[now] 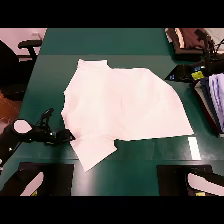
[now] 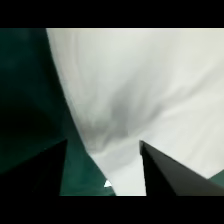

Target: Fold the shirts.

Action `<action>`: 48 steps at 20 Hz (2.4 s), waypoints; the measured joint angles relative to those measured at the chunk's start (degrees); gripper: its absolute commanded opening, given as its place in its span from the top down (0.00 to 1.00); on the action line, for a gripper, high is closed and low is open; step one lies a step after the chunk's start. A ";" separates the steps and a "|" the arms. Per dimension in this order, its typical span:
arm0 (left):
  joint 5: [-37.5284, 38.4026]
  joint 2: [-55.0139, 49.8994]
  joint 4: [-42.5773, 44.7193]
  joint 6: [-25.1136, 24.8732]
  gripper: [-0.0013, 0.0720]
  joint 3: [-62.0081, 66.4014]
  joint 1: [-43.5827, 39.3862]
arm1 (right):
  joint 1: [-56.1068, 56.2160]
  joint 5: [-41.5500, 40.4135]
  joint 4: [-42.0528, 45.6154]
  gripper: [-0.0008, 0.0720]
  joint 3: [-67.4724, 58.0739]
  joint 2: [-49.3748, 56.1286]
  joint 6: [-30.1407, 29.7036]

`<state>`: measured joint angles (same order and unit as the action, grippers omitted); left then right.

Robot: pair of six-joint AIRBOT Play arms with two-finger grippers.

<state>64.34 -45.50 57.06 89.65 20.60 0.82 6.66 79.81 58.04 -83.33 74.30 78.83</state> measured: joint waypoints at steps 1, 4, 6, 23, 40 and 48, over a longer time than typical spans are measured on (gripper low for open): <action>-0.59 0.04 -1.49 -0.48 0.35 -0.81 0.02 | 0.00 -0.04 0.00 0.37 0.09 -0.07 -0.02; -2.78 0.09 -3.69 -1.44 0.85 -2.12 0.00 | 0.00 -0.22 0.00 0.37 0.24 -0.17 -0.04; -3.74 0.09 -5.44 -2.49 0.95 -2.29 -0.02 | -0.04 -0.22 -0.02 0.37 0.31 -0.22 -0.04; -1.01 0.09 0.50 -4.59 0.95 16.02 -0.02 | -39.56 2.82 12.63 0.37 41.48 -8.48 0.02; -1.03 3.39 -1.05 -4.59 0.95 28.30 -0.02 | -22.69 -7.02 0.37 0.97 29.86 -11.39 -3.39; 0.83 5.99 0.90 -4.61 0.95 71.82 -0.02 | -20.28 -7.61 0.70 0.97 -5.77 -25.00 -3.48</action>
<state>65.17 -39.51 57.95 85.03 92.42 0.80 -13.63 72.20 58.74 -89.10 49.30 75.35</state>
